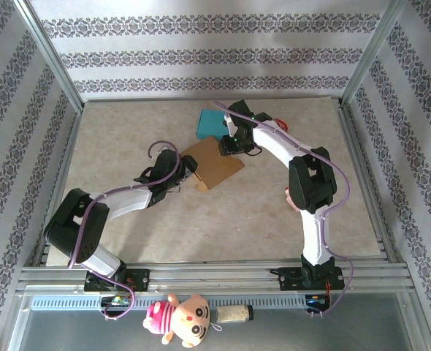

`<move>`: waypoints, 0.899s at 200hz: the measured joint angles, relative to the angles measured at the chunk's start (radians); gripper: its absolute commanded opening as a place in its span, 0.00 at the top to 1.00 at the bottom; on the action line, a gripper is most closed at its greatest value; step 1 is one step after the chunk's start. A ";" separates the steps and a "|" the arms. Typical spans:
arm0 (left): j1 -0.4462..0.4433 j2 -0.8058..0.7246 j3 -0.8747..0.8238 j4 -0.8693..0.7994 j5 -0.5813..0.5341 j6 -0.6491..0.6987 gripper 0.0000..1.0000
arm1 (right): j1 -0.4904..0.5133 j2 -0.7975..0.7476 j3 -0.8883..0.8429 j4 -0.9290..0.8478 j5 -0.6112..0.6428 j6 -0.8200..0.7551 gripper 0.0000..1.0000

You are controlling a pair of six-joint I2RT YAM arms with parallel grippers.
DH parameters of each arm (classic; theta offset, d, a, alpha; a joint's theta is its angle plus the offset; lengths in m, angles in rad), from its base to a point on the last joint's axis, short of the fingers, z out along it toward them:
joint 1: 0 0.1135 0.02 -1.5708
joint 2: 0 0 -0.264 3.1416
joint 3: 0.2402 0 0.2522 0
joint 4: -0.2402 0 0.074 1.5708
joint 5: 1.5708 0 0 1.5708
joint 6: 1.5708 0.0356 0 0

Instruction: Fold the paper box

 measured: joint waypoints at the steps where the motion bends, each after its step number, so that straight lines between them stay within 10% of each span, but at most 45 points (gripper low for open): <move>1: 0.000 0.003 0.000 0.000 0.002 0.000 0.45 | 0.000 0.002 -0.004 0.002 0.002 -0.001 0.48; 91: 0.001 0.087 -0.016 0.043 0.039 0.001 0.45 | 0.018 -0.040 -0.047 0.034 0.026 -0.010 0.41; 180: 0.003 0.116 -0.015 0.090 0.067 0.003 0.45 | -0.029 0.003 -0.080 0.118 -0.092 0.073 0.72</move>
